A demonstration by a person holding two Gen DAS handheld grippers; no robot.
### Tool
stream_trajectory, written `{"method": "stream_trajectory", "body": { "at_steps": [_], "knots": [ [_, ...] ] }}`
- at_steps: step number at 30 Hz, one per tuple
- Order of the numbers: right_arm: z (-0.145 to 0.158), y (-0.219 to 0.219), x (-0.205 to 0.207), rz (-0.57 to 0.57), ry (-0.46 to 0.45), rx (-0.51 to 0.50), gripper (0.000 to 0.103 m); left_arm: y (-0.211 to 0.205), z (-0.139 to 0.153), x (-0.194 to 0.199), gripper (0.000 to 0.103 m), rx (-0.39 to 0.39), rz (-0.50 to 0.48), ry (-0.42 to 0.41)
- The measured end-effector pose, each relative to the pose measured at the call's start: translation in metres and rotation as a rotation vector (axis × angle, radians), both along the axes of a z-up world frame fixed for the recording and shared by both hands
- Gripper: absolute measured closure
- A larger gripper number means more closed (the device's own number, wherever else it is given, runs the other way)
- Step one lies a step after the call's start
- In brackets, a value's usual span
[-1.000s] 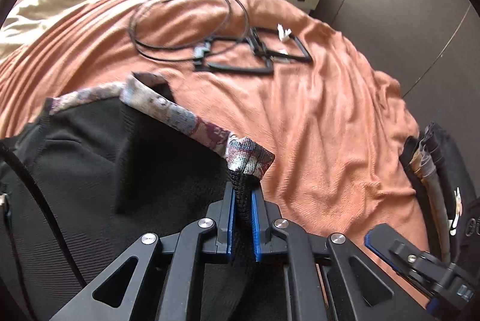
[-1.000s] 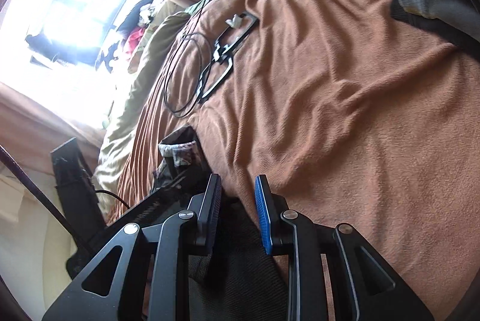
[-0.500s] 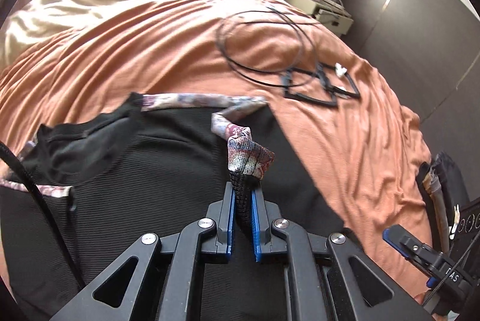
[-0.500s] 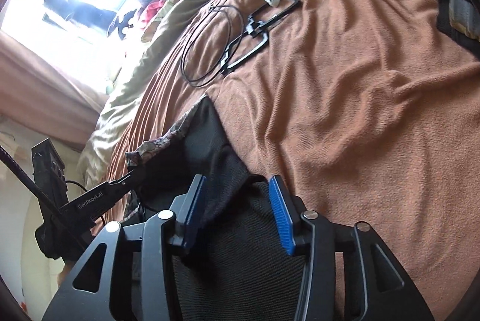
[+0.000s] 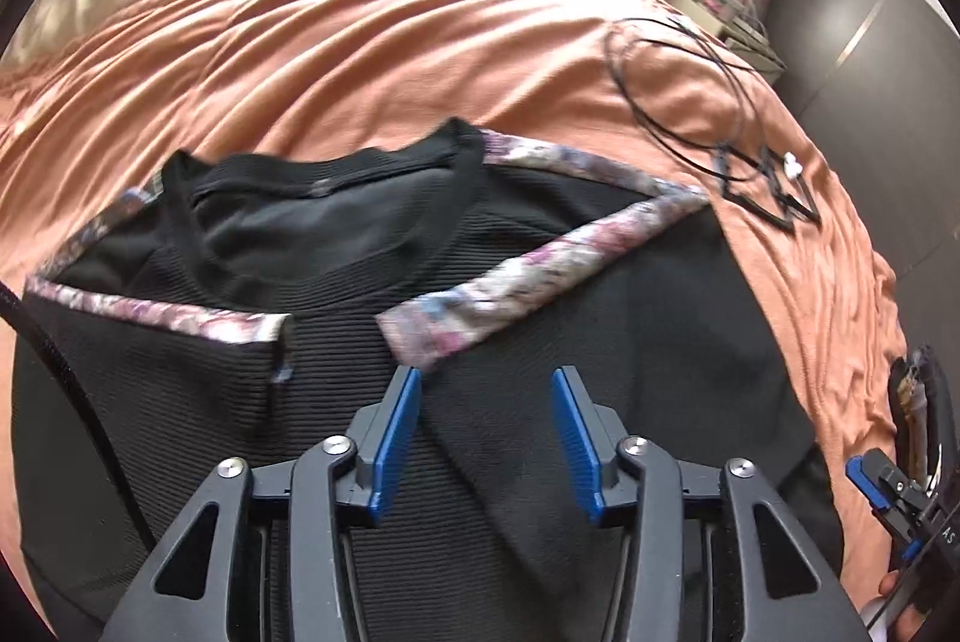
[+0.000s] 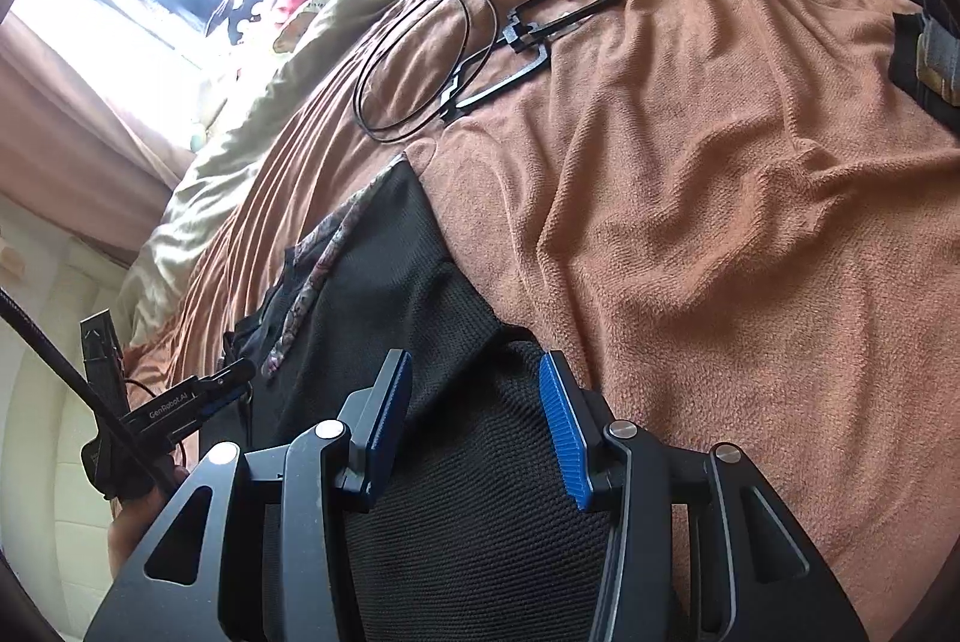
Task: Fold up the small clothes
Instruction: 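Open the left tool and release the trim, leaving the collar flat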
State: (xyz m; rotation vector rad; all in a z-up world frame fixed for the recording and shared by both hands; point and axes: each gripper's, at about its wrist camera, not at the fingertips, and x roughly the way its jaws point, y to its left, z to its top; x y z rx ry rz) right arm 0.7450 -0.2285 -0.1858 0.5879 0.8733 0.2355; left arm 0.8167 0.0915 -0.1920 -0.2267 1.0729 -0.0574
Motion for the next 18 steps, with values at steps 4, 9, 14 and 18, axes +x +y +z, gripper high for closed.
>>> {"method": "stream_trajectory", "body": {
  "at_steps": [4, 9, 14, 18],
  "knots": [
    [-0.001, 0.011, 0.000, 0.016, 0.001, -0.017, 0.061, 0.021, -0.004, -0.001, 0.054, 0.004, 0.035, -0.002],
    [-0.002, 0.018, 0.002, 0.033, -0.001, -0.032, 0.061, 0.031, -0.015, 0.006, 0.053, -0.013, 0.048, 0.003],
    [-0.008, 0.019, 0.005, 0.034, 0.011, -0.036, 0.061, 0.020, -0.030, 0.015, 0.053, -0.011, 0.024, 0.011],
    [-0.013, 0.018, 0.006, 0.026, 0.024, -0.035, 0.061, 0.016, -0.038, 0.021, 0.071, 0.034, 0.049, -0.001]
  ]
}}
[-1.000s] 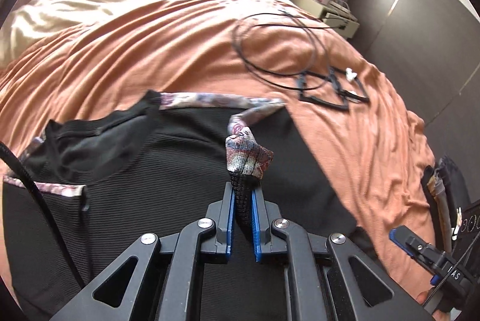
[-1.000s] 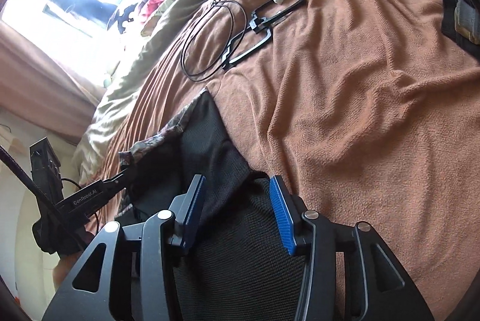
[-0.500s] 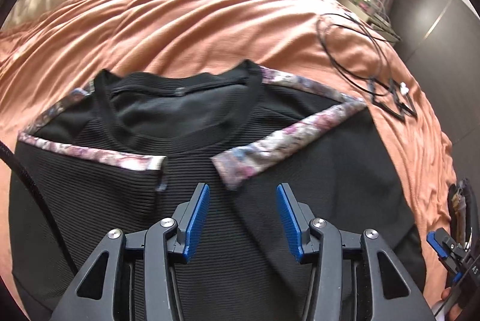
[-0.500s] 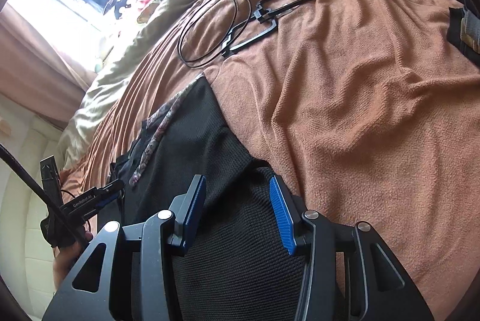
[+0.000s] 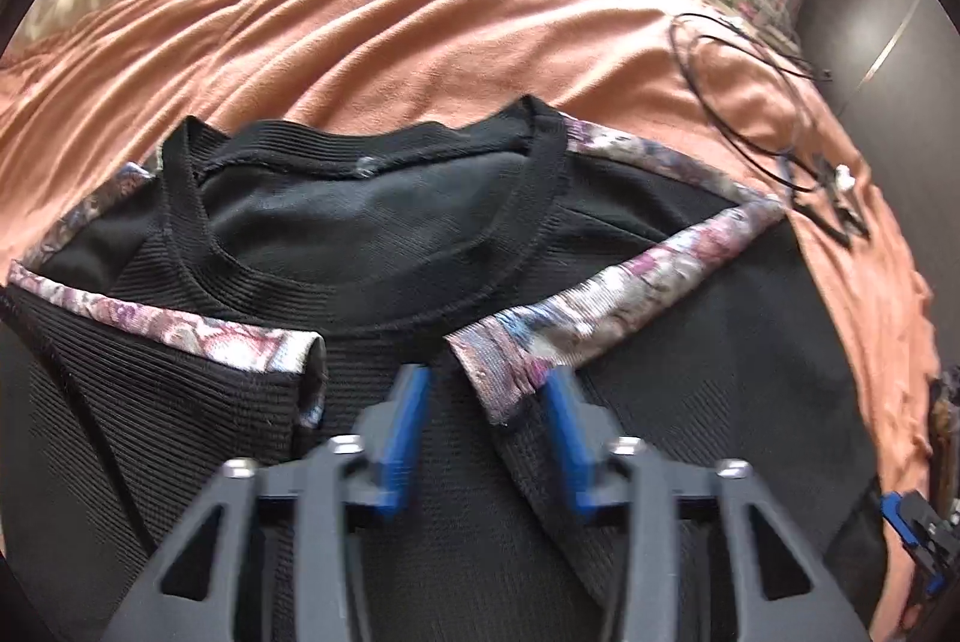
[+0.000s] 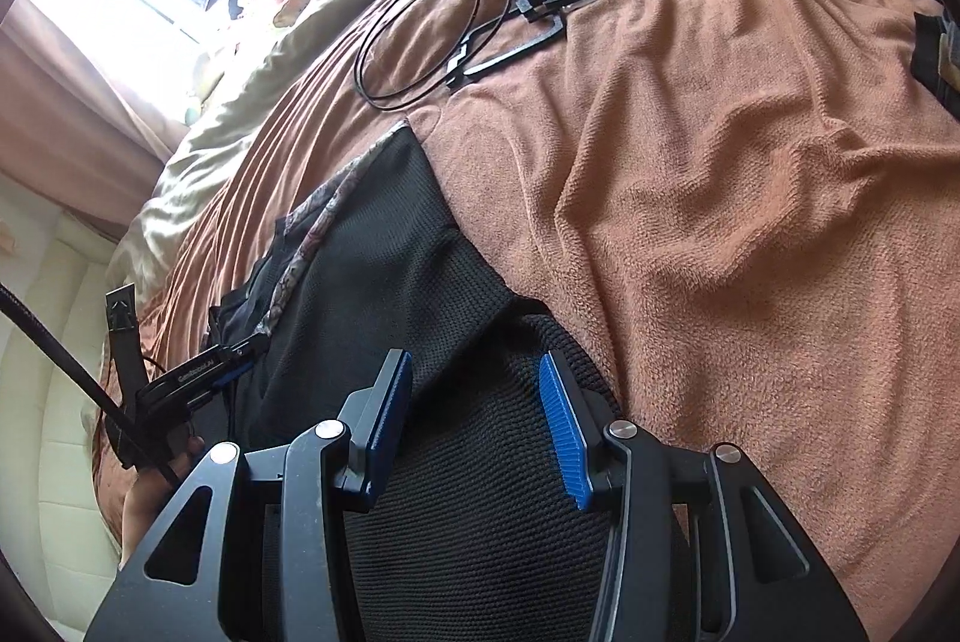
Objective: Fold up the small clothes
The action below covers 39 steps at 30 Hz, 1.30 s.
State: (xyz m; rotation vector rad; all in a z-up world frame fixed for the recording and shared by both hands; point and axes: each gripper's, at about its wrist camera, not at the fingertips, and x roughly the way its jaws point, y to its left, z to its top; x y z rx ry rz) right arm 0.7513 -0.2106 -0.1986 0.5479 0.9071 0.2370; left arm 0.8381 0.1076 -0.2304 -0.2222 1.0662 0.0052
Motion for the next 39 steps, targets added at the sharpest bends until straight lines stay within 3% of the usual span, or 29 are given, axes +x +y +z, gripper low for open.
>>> {"method": "stream_trajectory", "body": {
  "at_steps": [2, 4, 9, 18, 21, 23, 26, 28, 32, 34, 39],
  "knots": [
    [0.001, -0.002, -0.001, -0.014, -0.002, -0.008, 0.061, 0.001, -0.001, 0.002, 0.086, -0.016, 0.005, -0.007],
    [0.000, -0.004, -0.001, -0.031, -0.002, -0.022, 0.061, 0.002, 0.001, 0.002, 0.091, -0.001, 0.011, -0.011],
    [0.004, -0.005, -0.006, -0.070, 0.001, -0.065, 0.061, 0.006, 0.004, 0.002, 0.088, 0.012, 0.008, 0.013],
    [0.018, 0.002, -0.023, -0.001, -0.016, -0.057, 0.060, 0.031, 0.042, -0.030, 0.063, 0.022, 0.022, 0.004],
    [0.023, -0.004, -0.028, 0.002, -0.016, -0.044, 0.037, 0.045, 0.064, -0.054, 0.047, 0.024, 0.031, -0.021],
    [0.029, -0.003, -0.033, 0.008, -0.026, -0.056, 0.035, 0.051, 0.075, -0.069, 0.040, 0.034, 0.042, -0.033],
    [0.044, 0.002, -0.043, 0.032, -0.035, -0.102, 0.030, 0.062, 0.092, -0.094, 0.038, 0.043, 0.061, -0.041],
    [0.057, 0.003, -0.052, 0.044, -0.056, -0.123, 0.018, 0.069, 0.102, -0.110, 0.034, 0.037, 0.073, -0.048],
    [0.082, 0.008, -0.071, 0.050, -0.093, -0.197, 0.013, 0.081, 0.123, -0.146, 0.017, 0.021, 0.103, -0.074],
    [0.092, 0.009, -0.085, 0.044, -0.110, -0.226, 0.006, 0.088, 0.136, -0.168, 0.013, 0.028, 0.118, -0.092],
    [0.099, 0.014, -0.118, 0.093, -0.118, -0.324, 0.005, 0.099, 0.168, -0.217, 0.008, 0.029, 0.096, -0.153]
  ]
}}
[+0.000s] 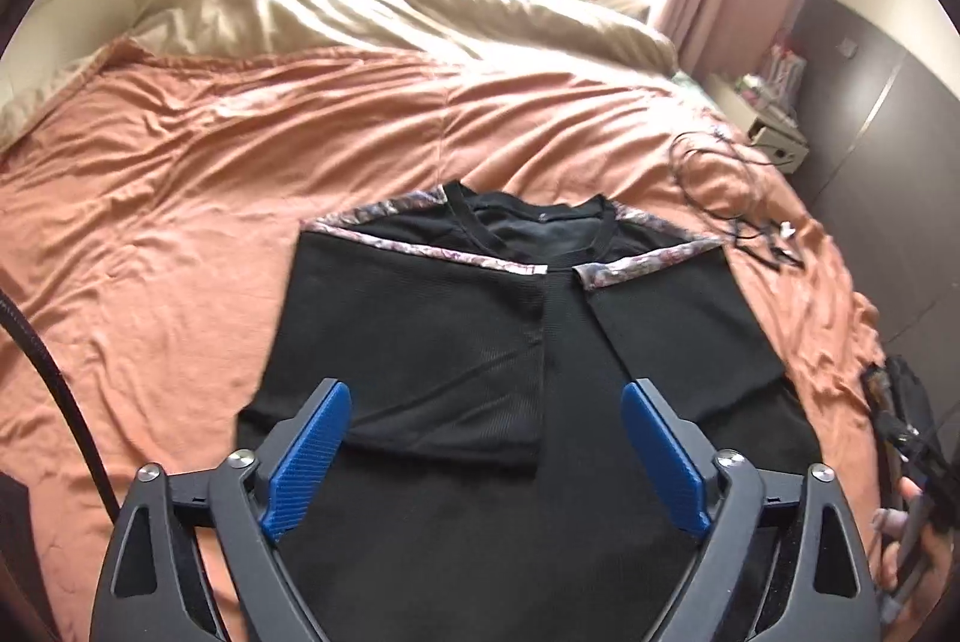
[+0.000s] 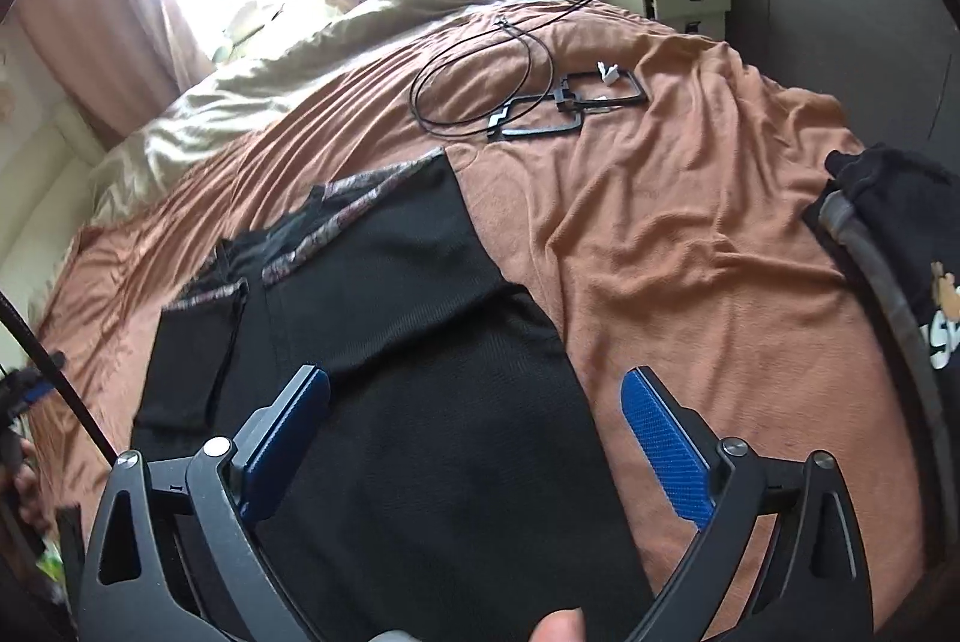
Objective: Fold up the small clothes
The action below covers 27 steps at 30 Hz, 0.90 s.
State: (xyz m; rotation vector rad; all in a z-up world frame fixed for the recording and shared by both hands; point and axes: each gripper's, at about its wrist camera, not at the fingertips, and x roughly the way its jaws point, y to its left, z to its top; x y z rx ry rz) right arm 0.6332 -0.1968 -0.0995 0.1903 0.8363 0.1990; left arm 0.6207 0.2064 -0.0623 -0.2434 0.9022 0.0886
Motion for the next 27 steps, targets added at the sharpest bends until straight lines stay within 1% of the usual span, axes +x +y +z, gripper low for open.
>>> {"method": "stream_trajectory", "body": {
  "at_steps": [2, 7, 9, 11, 14, 17, 19, 22, 24, 27],
  "knots": [
    [0.006, 0.000, -0.017, 0.015, -0.007, -0.025, 0.005, 0.003, 0.015, -0.022, 0.006, 0.013, -0.001, -0.031],
    [0.026, -0.008, -0.060, 0.076, -0.056, -0.009, 0.005, 0.011, 0.049, -0.077, 0.006, 0.009, 0.004, -0.103],
    [0.033, -0.014, -0.076, 0.102, -0.077, -0.012, 0.005, 0.014, 0.057, -0.096, 0.005, 0.003, 0.009, -0.116],
    [0.040, -0.018, -0.092, 0.107, -0.105, -0.035, 0.005, 0.013, 0.065, -0.118, 0.005, 0.009, 0.014, -0.122],
    [0.050, -0.027, -0.120, 0.130, -0.158, -0.048, 0.005, 0.008, 0.076, -0.156, 0.005, 0.035, 0.003, -0.185],
    [0.061, -0.039, -0.150, 0.135, -0.215, -0.075, 0.005, 0.002, 0.082, -0.187, 0.005, 0.098, 0.004, -0.191],
    [0.063, -0.047, -0.166, 0.148, -0.235, -0.073, 0.005, 0.000, 0.085, -0.208, 0.005, 0.122, -0.001, -0.202],
    [0.063, -0.060, -0.195, 0.157, -0.269, -0.099, 0.005, 0.001, 0.088, -0.244, 0.004, 0.113, -0.001, -0.228],
    [0.058, -0.067, -0.208, 0.165, -0.252, -0.116, 0.005, 0.003, 0.087, -0.264, 0.000, 0.114, 0.006, -0.230],
    [0.057, -0.082, -0.229, 0.172, -0.240, -0.101, 0.005, 0.002, 0.086, -0.289, 0.000, 0.151, 0.033, -0.223]
  ]
}}
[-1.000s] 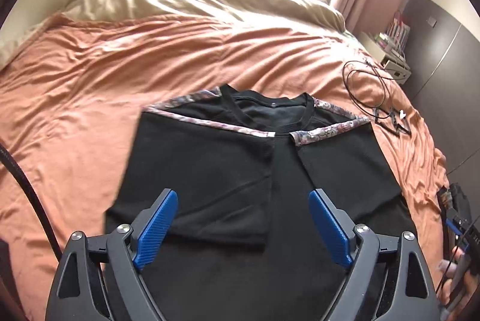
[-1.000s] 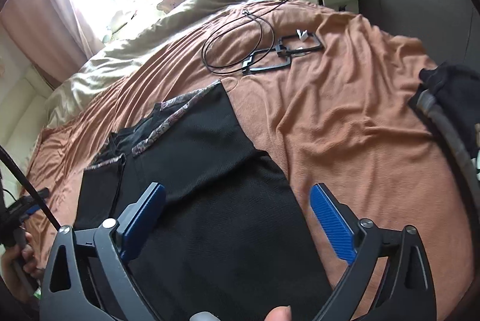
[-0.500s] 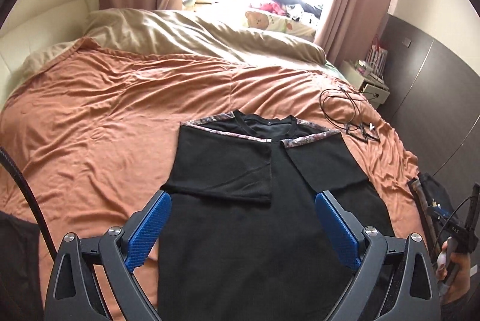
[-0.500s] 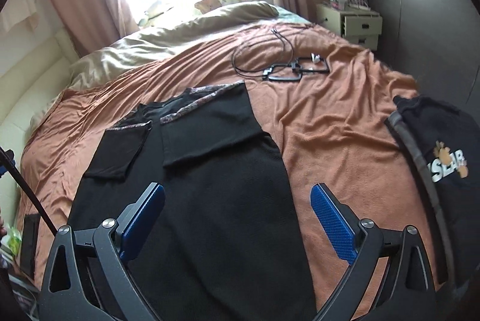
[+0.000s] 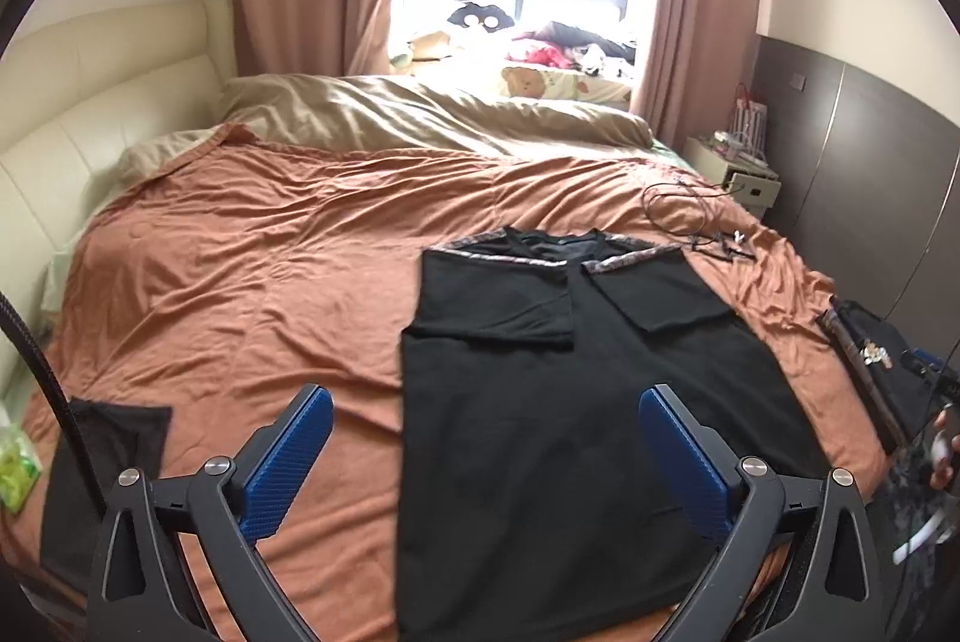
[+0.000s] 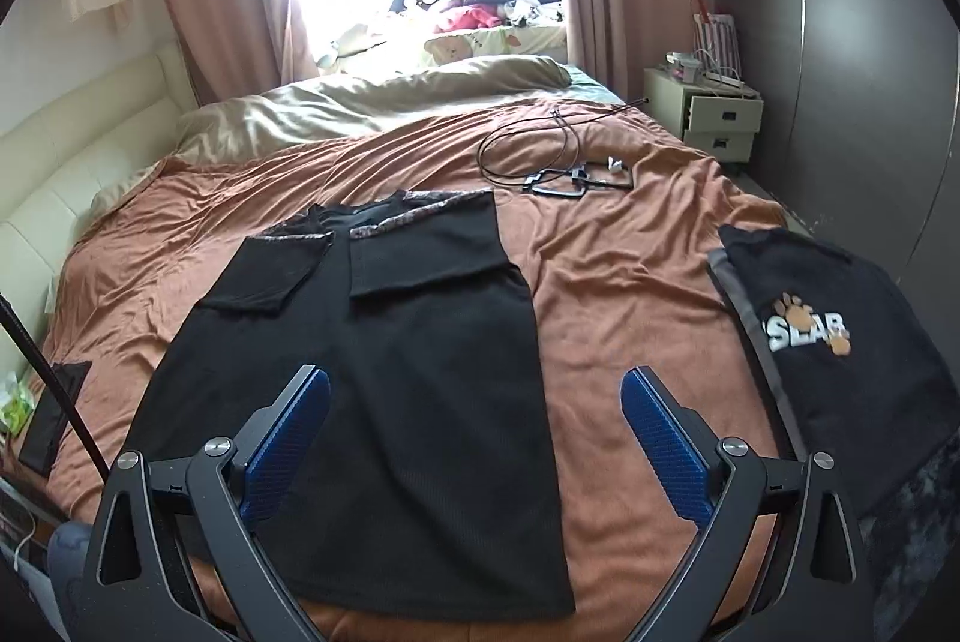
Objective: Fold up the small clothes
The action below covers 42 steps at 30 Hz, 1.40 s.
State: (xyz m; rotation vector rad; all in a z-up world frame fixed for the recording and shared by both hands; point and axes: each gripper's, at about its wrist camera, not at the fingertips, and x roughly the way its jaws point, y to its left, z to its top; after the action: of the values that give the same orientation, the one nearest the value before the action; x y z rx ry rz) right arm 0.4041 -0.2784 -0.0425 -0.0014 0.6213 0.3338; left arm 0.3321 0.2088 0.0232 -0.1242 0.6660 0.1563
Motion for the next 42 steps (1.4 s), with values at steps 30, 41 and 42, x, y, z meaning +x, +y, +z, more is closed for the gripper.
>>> {"method": "stream_trajectory", "body": {
  "at_steps": [30, 41, 42],
  "knots": [
    [-0.021, -0.087, -0.130, 0.022, -0.010, 0.044, 0.005, 0.007, -0.059, -0.177, 0.000, -0.091, 0.018, -0.058],
    [-0.072, -0.085, -0.081, 0.008, 0.118, 0.078, 0.023, 0.044, -0.132, -0.145, 0.026, -0.204, 0.072, 0.062],
    [-0.079, -0.083, -0.073, 0.006, 0.134, 0.076, 0.024, 0.046, -0.139, -0.141, 0.029, -0.215, 0.080, 0.078]
  ]
}}
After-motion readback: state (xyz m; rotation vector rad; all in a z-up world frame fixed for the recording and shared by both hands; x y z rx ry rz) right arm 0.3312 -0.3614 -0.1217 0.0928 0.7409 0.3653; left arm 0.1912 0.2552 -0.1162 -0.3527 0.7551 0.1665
